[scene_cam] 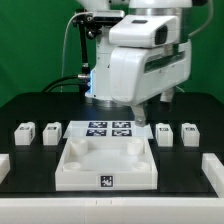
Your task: Assemble one leg
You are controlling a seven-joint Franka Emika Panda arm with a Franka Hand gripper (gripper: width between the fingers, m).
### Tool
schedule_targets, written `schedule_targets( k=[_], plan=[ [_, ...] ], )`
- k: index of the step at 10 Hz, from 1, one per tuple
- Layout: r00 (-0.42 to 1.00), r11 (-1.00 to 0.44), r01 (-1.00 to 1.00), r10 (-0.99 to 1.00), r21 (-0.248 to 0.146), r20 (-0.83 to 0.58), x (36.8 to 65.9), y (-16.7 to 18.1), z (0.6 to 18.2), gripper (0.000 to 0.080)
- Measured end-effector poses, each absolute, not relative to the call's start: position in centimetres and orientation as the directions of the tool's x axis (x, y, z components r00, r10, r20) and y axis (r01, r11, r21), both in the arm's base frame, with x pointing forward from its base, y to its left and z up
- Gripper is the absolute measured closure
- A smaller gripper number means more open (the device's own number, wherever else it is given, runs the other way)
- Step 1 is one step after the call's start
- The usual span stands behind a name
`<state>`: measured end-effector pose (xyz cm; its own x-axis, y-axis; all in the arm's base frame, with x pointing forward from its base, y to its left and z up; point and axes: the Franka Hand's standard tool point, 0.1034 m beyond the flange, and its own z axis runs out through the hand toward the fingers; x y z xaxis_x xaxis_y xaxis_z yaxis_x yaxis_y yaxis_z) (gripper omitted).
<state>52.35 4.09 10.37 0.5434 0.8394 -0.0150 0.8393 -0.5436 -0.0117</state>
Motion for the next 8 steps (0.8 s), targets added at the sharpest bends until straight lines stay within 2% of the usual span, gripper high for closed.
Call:
schedule_targets(
  k=[2, 4, 5, 6, 8],
  plan=[
    [0.286, -0.286, 0.958, 0.958, -0.006, -0.006, 48.4, 1.6, 8.6, 0.015],
    [0.048, -0.048, 0.998, 0.999, -0.027, 0.0, 45.5, -1.2, 6.7, 0.015],
    [0.006, -0.006, 1.0, 1.0, -0.031, 0.008, 44.7, -1.9, 5.5, 0.015],
    [0.024, -0.024, 0.999, 1.0, -0.03, 0.014, 44.1, -1.8, 4.3, 0.015],
    [0.018, -0.018, 1.0, 1.0, -0.006, 0.026, 42.9, -1.1, 2.4, 0.015]
  ],
)
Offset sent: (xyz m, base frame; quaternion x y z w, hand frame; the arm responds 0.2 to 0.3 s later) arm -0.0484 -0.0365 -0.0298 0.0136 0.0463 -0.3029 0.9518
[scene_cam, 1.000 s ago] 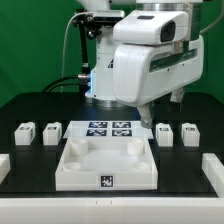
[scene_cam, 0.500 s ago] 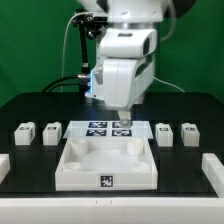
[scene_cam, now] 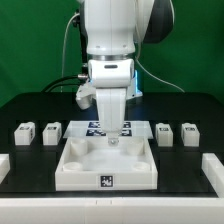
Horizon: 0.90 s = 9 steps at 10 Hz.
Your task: Assemble one leg
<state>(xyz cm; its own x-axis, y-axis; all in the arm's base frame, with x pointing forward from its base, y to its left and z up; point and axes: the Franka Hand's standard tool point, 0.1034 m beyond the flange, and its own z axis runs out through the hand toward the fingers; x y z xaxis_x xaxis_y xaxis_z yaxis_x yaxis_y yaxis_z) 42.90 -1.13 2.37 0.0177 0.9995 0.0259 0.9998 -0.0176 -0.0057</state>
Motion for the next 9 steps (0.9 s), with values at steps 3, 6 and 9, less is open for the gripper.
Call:
schedule_targets(
  k=[3, 6, 9],
  plan=[
    [0.025, -0.025, 1.0, 0.999, 0.003, 0.031, 42.93, -1.68, 1.5, 0.015],
    [0.027, -0.027, 1.0, 0.999, 0.001, 0.031, 42.84, -1.73, 1.38, 0.0421],
    [0.027, -0.027, 1.0, 0.999, 0.0, 0.031, 42.8, -1.74, 1.35, 0.0742]
  ],
)
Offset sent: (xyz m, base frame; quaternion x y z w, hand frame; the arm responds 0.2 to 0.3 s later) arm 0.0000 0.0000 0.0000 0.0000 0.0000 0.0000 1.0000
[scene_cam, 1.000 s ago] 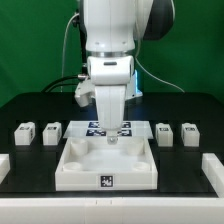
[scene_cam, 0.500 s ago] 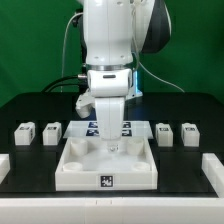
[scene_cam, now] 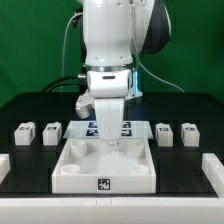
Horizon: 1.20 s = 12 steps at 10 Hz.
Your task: Assemble one leg
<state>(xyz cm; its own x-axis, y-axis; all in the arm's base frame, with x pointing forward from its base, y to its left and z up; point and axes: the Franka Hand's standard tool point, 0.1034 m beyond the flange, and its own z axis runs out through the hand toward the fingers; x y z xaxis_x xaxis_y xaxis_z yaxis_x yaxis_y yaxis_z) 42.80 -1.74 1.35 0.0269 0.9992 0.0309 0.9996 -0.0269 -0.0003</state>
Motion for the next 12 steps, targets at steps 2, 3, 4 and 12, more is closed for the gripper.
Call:
schedule_targets(
  k=[2, 3, 4, 12],
  plan=[
    [0.027, -0.027, 1.0, 0.999, 0.0, 0.031, 42.8, -1.7, 1.3, 0.0742],
    [0.027, -0.027, 1.0, 0.999, 0.0, 0.031, 42.8, -1.7, 1.3, 0.0742],
    [0.027, -0.027, 1.0, 0.999, 0.0, 0.031, 42.8, -1.7, 1.3, 0.0742],
    [0.1, -0.102, 0.994, 0.992, 0.034, 0.077, 48.5, 6.6, 1.8, 0.0741]
  ],
)
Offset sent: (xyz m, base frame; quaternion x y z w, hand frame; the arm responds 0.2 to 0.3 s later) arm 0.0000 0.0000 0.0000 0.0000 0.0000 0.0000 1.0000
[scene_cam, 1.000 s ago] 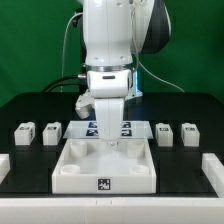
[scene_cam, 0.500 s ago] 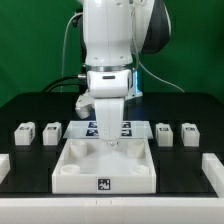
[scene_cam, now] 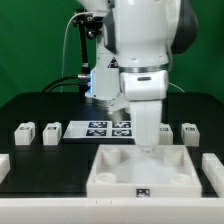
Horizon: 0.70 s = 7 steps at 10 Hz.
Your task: Assemble one leg
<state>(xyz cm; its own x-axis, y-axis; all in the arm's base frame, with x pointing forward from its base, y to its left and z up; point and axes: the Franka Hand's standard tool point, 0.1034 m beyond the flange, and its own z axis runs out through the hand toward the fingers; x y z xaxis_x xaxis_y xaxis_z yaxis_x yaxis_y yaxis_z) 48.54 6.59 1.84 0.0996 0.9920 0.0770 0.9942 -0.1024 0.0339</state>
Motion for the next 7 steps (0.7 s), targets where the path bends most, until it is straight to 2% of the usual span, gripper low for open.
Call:
schedule_targets(
  k=[1, 3, 7],
  plan=[
    [0.094, -0.096, 0.995, 0.993, 0.015, 0.077, 48.59, 7.34, 1.56, 0.0741],
    [0.079, -0.08, 0.997, 0.994, 0.008, 0.075, 48.67, 7.62, 1.38, 0.0741],
    [0.034, -0.037, 0.998, 0.997, 0.045, 0.07, 48.83, 7.55, 1.42, 0.0741]
  ],
)
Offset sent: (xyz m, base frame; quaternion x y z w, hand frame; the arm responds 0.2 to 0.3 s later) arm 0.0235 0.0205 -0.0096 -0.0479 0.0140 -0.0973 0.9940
